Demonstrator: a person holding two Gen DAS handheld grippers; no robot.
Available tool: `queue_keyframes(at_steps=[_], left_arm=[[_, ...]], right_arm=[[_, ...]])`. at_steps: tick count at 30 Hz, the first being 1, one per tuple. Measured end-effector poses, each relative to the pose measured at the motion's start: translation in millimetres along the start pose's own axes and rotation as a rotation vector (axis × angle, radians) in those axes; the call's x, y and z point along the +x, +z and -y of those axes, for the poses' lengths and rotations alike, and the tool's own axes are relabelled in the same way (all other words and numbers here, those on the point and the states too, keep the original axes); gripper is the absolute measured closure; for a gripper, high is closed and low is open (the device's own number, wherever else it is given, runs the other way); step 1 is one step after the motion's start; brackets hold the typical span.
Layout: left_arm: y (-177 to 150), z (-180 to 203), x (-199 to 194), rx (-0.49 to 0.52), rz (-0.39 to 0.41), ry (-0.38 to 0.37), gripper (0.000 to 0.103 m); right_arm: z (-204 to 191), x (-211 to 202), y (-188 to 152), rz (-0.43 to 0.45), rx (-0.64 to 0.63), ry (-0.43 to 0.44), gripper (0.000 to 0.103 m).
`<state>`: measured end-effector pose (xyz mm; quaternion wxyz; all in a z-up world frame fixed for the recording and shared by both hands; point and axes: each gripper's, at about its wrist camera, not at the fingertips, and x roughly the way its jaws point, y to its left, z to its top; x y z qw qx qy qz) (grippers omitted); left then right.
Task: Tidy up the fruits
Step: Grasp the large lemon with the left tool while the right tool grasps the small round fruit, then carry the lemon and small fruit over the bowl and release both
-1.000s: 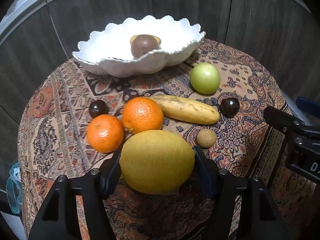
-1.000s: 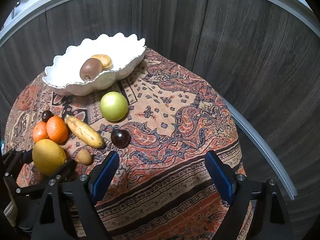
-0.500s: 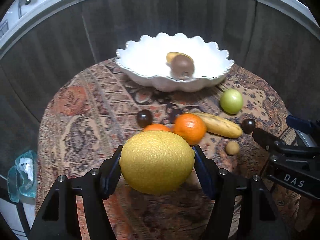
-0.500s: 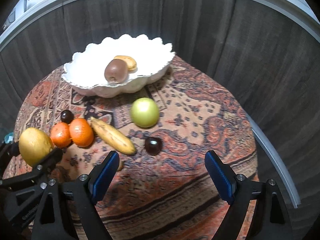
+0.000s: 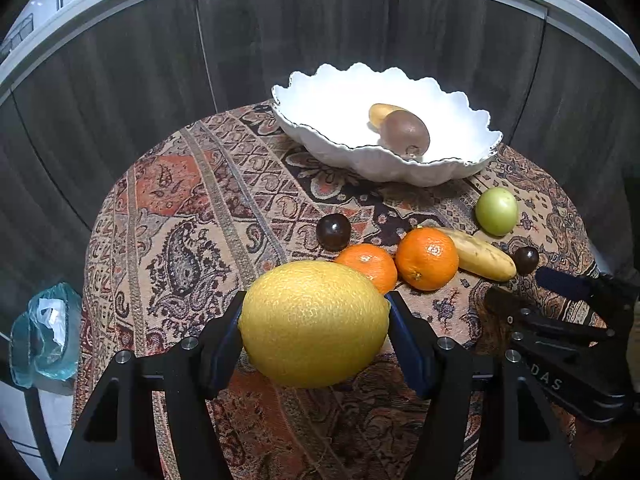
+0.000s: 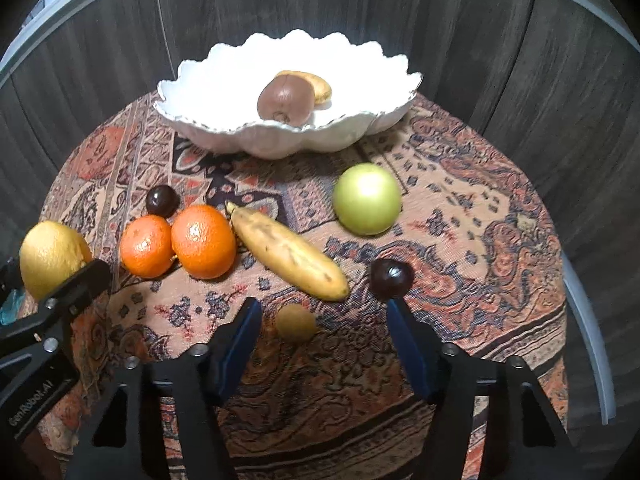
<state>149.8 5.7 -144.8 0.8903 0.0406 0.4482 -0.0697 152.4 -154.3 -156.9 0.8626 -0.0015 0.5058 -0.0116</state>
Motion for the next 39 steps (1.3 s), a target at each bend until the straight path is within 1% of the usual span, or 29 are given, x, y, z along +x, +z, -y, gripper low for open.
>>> queue_keyframes(at_steps=[4,6,9,13,14,20,27,33,39], left_arm=[[0,-2,2,-0.005,-0.005,-0.004,0.037],[0,-2,2,-0.005,-0.005,-0.004,0.037],[0,-2,2,-0.005,-0.005,-0.007,0.037],[0,-1,3,-0.002,-0.008,-0.008,0.037],[0,0,3,-0.002,-0.009,-0.008,0.037],[-1,0,2,0.0,-0.009,-0.006,0.037],[0,3,-1,-0.002,-0.008,-0.016,0.037],[9,9,-10,-0.003,0.006,-0.031,0.037],[24,15,-20,-0.002,0.028,-0.05,0.037]], right_arm=[[-2,6,-1,-0.019,-0.003,0.012,0.052],[-3,9,-2,-0.028,-0.002,0.019,0.06],[-3,12,-4,-0.041,0.004,0.039,0.068],[-4,13,-5,-0.044,0.002,0.05,0.072],[-4,14,-5,-0.044,0.0,0.052,0.075],[-4,11,-5,-0.033,0.0,0.056,0.076],[-3,-1,-2,-0.004,-0.003,0.056,0.076],[2,-15,5,0.026,0.005,0.069,0.076],[8,-35,19,0.084,0.009,0.067,0.076]])
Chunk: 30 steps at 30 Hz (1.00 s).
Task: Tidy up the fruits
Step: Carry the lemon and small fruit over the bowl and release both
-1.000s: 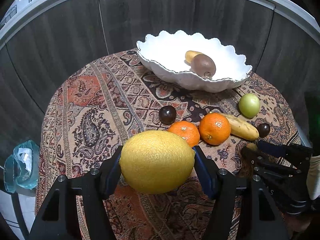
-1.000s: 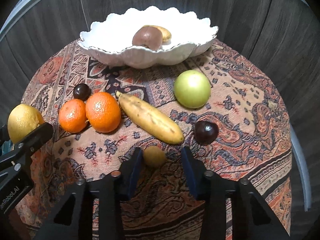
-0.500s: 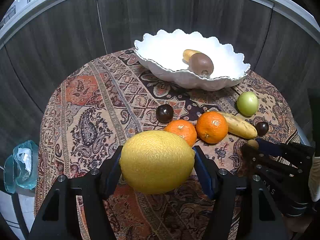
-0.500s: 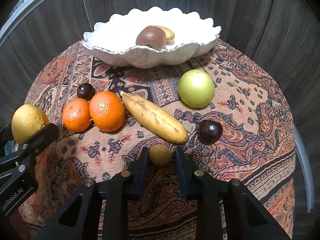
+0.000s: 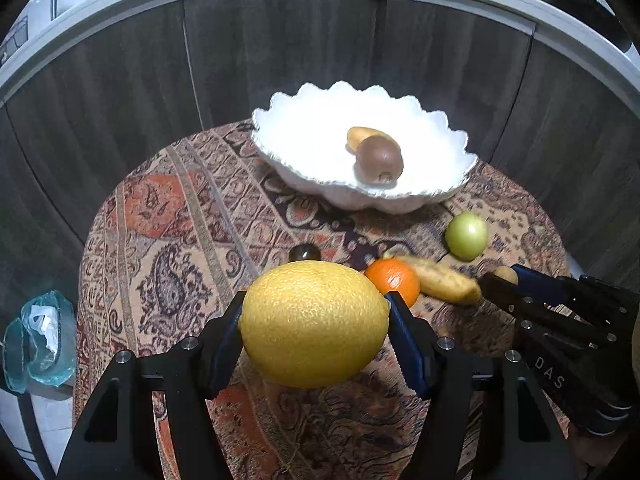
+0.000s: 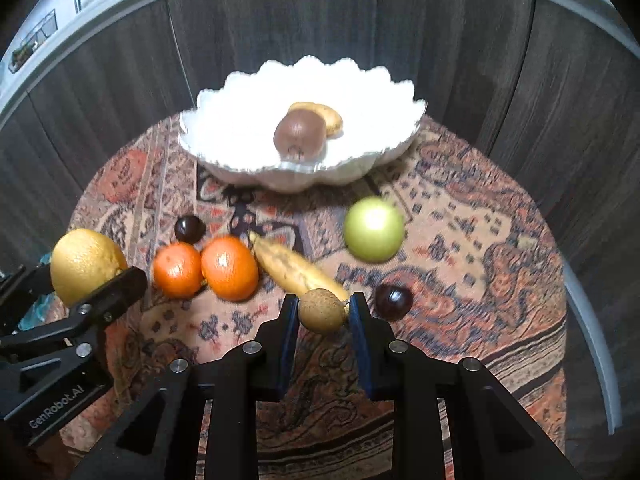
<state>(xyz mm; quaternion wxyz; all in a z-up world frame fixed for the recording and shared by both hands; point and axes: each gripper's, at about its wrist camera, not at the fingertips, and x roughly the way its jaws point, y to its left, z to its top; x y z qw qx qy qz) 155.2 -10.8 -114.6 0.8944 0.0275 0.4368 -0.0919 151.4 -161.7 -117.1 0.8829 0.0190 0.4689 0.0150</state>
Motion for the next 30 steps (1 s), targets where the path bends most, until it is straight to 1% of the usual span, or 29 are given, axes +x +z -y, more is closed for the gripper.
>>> queue_keyframes(at_steps=[6,10,16,21,26,30], left_arm=[[21,5,-3,0.001,0.024,-0.013,0.037],[40,6,1,0.002,0.044,-0.014,0.037],[75,6,10,0.021,0.08,-0.012,0.037],[99,4,21,0.034,0.104,-0.017,0.037],[117,3,37,0.041,0.099,-0.016,0.037],[128,0,54,0.032,0.092,-0.009,0.037]], right_arm=[[7,-11,21,0.052,-0.01,-0.006,0.076],[11,-10,38,0.071,-0.01,-0.006,0.076],[15,-7,66,0.117,-0.029,-0.027,0.076],[19,5,89,0.126,-0.034,-0.035,0.076],[19,16,107,0.133,-0.053,-0.044,0.076],[19,29,117,0.123,-0.058,-0.049,0.076]])
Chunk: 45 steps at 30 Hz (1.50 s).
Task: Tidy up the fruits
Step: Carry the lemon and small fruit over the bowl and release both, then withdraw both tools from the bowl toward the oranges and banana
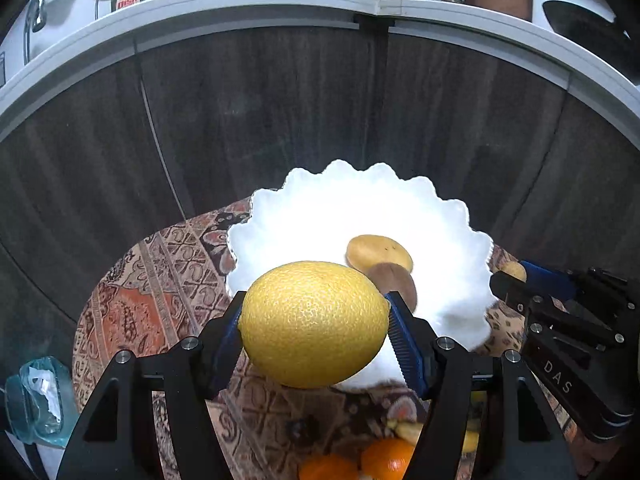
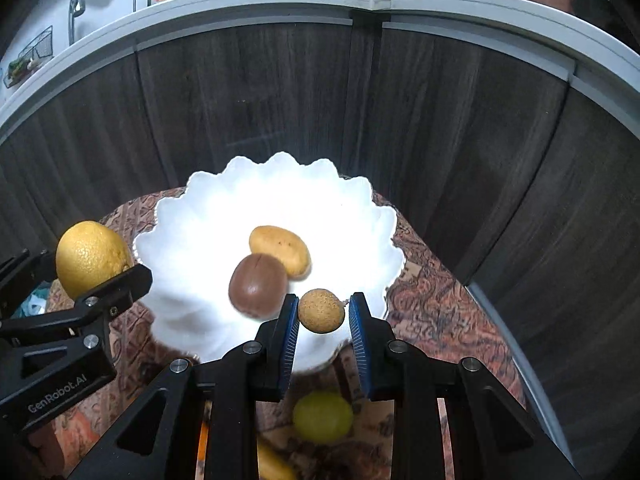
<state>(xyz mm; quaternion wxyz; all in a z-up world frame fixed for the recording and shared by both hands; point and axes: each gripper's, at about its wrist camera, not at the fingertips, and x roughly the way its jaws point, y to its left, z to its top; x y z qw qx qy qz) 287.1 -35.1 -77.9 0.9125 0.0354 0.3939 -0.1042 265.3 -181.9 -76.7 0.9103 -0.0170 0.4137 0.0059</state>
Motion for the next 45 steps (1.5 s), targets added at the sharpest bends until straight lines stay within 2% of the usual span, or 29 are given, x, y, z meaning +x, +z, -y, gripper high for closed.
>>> queue_keyframes(at_steps=[11,19,20,22,25,27,30,32,39,45], left_arm=[[3,-1,37,0.001,-0.044,0.006,0.037],[2,-3,40,0.018,-0.045,0.028,0.036],[3,-3,37,0.023,-0.029,0.036,0.035],[6,-3,31,0.027,-0.01,0.052,0.027],[11,-4,24,0.035,0.011,0.069,0.023],[13,-4,19,0.039,0.02,0.078,0.02],[14,-5,13,0.029,0.025,0.077,0.019],[14,-4,7,0.026,0.035,0.08,0.015],[13,0,-16,0.02,0.088,0.074,0.009],[15,4,-39,0.03,0.118,0.087,0.008]], right_arm=[[2,35,8,-0.05,0.02,0.014,0.076],[0,40,11,-0.046,0.009,0.004,0.076],[0,39,12,-0.043,0.005,0.0,0.075],[0,38,12,-0.04,0.007,-0.002,0.074],[2,34,12,-0.025,0.021,-0.01,0.056],[3,27,13,0.005,0.025,-0.019,0.039],[2,17,14,0.043,0.027,-0.05,0.026],[3,10,16,0.065,0.035,-0.065,0.02],[7,-16,23,0.113,0.045,-0.068,0.019],[9,-40,23,0.145,0.044,-0.054,0.019]])
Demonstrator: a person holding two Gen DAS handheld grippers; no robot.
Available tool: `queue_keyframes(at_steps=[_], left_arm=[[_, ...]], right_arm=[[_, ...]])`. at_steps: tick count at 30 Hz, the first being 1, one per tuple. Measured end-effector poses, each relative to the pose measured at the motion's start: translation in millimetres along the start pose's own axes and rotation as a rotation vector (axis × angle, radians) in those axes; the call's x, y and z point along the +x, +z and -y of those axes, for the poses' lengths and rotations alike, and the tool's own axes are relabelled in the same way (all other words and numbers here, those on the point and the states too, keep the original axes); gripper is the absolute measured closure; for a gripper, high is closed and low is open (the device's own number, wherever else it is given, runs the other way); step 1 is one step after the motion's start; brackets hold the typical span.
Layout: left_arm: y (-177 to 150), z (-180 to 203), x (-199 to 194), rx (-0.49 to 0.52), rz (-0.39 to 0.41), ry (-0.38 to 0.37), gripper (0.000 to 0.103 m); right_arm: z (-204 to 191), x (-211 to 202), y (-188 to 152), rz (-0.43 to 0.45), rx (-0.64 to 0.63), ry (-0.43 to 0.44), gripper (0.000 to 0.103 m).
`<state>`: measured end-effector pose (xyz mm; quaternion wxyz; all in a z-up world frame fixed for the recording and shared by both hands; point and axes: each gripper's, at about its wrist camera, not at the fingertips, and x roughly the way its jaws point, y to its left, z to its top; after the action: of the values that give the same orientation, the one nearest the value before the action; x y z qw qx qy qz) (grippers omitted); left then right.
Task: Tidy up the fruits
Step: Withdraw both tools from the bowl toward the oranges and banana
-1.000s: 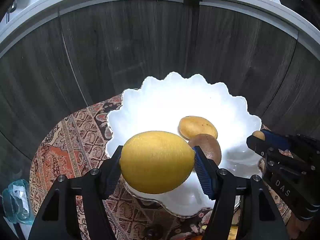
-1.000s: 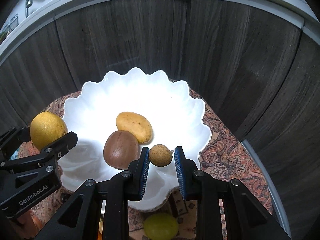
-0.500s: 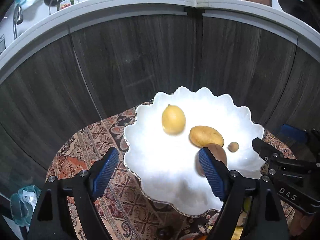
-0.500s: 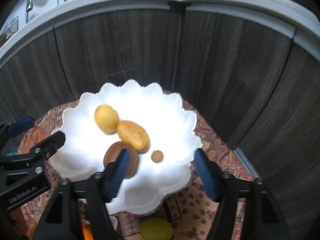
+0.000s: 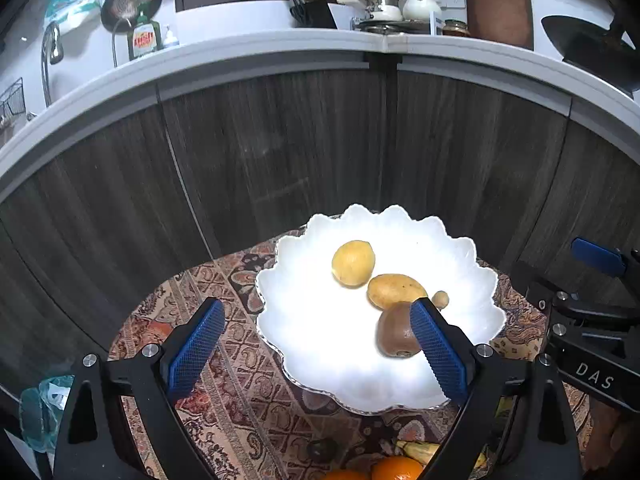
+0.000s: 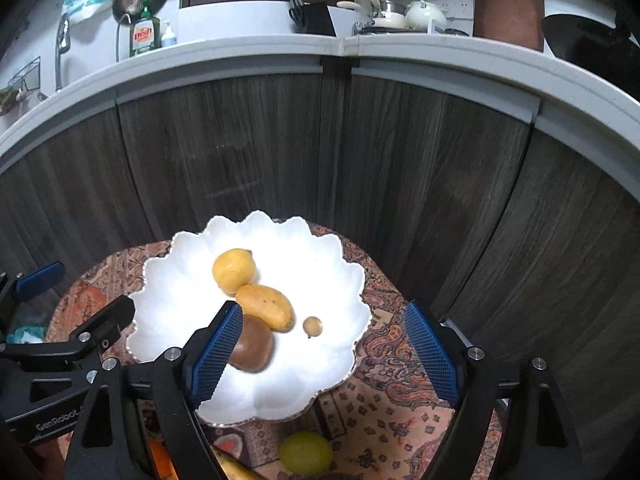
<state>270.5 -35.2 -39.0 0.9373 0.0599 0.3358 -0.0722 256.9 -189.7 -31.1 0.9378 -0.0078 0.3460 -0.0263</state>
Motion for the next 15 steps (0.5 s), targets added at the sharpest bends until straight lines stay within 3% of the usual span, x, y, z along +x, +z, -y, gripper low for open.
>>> queue_keyframes(at_steps=[15], left_arm=[[-8,11,-41,0.022,0.022,0.015,0.008]], right_arm=[[17,-39,-8,0.024,0.038,-0.018,0.019]])
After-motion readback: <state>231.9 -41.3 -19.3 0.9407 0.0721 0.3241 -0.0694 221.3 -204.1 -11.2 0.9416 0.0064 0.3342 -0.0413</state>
